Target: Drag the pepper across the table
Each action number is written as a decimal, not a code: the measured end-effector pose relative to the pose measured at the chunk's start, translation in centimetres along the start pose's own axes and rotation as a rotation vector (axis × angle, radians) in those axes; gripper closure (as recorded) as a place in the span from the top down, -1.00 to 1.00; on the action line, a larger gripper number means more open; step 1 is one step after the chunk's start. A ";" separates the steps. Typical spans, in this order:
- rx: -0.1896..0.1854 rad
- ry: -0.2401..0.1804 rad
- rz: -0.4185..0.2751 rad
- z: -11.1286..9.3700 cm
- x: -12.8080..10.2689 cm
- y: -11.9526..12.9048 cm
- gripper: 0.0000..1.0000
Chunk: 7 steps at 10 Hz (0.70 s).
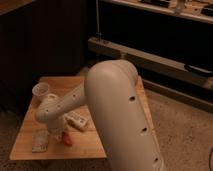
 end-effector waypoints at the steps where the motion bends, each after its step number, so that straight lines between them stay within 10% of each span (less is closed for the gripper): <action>1: -0.005 -0.015 -0.006 -0.1 -0.1 -0.1 -0.80; 7: -0.018 -0.051 -0.024 -0.7 0.2 -1.0 -0.80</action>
